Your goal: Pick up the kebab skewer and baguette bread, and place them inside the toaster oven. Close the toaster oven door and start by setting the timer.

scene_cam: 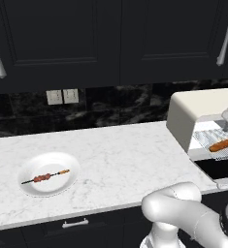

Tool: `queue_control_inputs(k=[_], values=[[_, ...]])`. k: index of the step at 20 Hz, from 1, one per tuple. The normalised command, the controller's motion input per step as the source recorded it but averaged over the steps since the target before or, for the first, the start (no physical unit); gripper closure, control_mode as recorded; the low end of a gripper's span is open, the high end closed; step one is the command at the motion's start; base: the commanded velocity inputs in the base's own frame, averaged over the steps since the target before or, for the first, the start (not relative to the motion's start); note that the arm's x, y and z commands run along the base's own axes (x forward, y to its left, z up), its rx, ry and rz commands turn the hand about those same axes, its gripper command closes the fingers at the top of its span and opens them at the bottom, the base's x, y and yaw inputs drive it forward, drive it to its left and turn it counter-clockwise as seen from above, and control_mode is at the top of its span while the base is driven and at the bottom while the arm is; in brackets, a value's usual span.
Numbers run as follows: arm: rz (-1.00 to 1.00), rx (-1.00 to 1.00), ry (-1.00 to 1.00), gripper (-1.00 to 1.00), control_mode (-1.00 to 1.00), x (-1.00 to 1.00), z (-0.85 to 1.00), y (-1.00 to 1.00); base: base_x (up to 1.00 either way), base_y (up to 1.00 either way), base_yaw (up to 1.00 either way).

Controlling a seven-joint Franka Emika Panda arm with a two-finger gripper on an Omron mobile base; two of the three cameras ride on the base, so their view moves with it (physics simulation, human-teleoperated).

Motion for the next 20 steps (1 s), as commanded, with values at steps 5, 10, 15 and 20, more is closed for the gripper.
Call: queue_control_inputs(k=[5, 10, 15, 20], values=[[0.09, -0.01, 0.14, -1.0, -1.0, -0.35, 0.19, 1.0, 0.0, 0.0, 0.0], [0.14, 0.0, 0.08, -1.0, -1.0, -0.05, 0.03, 1.0, 0.0, 0.0, 0.0], [0.14, 0.0, 0.06, -1.0, -1.0, 0.0, 0.0, 1.0, 0.0, 0.0, 0.0], [0.07, 0.0, 0.07, -1.0, -1.0, 0.04, 0.0, 1.0, 0.0, 0.0, 0.0]])
